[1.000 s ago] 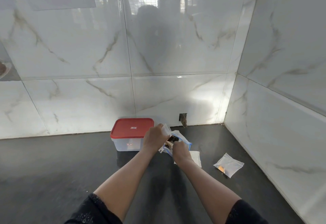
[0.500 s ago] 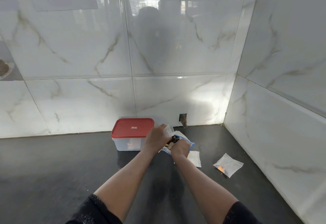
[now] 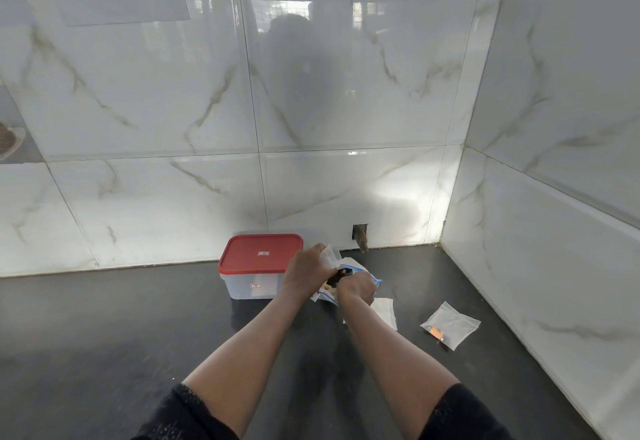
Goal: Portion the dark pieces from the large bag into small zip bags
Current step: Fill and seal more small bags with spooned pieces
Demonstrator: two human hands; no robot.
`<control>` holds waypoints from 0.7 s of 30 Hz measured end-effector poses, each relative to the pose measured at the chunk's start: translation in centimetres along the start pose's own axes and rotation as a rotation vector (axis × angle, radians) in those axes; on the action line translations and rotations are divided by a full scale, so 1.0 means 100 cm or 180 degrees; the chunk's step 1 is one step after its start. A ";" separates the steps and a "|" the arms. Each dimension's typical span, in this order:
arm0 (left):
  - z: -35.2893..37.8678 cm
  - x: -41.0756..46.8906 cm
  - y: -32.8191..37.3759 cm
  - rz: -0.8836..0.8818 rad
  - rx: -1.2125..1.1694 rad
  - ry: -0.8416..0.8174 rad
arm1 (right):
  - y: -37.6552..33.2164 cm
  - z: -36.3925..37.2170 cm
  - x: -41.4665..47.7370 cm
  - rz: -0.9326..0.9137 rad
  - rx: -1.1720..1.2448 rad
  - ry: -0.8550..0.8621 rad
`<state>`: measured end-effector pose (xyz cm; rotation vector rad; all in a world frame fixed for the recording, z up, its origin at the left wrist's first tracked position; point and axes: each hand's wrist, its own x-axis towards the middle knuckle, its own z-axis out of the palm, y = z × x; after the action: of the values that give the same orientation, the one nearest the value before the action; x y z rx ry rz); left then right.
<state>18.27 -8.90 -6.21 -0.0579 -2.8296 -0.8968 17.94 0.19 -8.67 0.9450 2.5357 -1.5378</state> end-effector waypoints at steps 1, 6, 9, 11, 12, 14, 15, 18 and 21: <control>0.000 0.001 -0.001 -0.0006 -0.0021 -0.0006 | 0.001 0.000 0.000 -0.0040 -0.0079 -0.0011; -0.004 0.003 -0.004 -0.0068 -0.0042 0.0000 | 0.007 0.000 0.004 -0.0455 -0.0486 -0.0135; -0.005 0.003 -0.006 -0.0061 -0.0075 0.0022 | 0.007 0.000 0.004 -0.0563 -0.0543 -0.0185; -0.005 0.003 -0.007 -0.0027 -0.0083 0.0016 | 0.006 0.001 0.002 -0.0509 -0.0454 -0.0249; -0.004 0.003 -0.007 0.0010 -0.0069 -0.0001 | 0.005 0.001 0.002 -0.0447 -0.0385 -0.0250; -0.003 0.003 -0.006 0.0079 -0.0053 -0.0041 | 0.002 0.000 0.002 -0.0301 -0.0197 -0.0262; -0.002 0.003 -0.006 0.0100 -0.0057 -0.0050 | 0.000 0.002 0.003 -0.0177 -0.0093 -0.0272; -0.002 0.003 -0.005 0.0156 -0.0078 -0.0013 | -0.002 0.009 0.008 0.0234 0.0537 -0.0398; -0.003 0.003 -0.005 0.0172 -0.0120 0.0004 | -0.005 0.017 0.015 0.0674 0.1414 -0.0389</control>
<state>17.94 -9.52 -6.18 -0.1380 -2.7957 -0.9381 15.99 -0.59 -9.65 1.0747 1.9734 -2.0547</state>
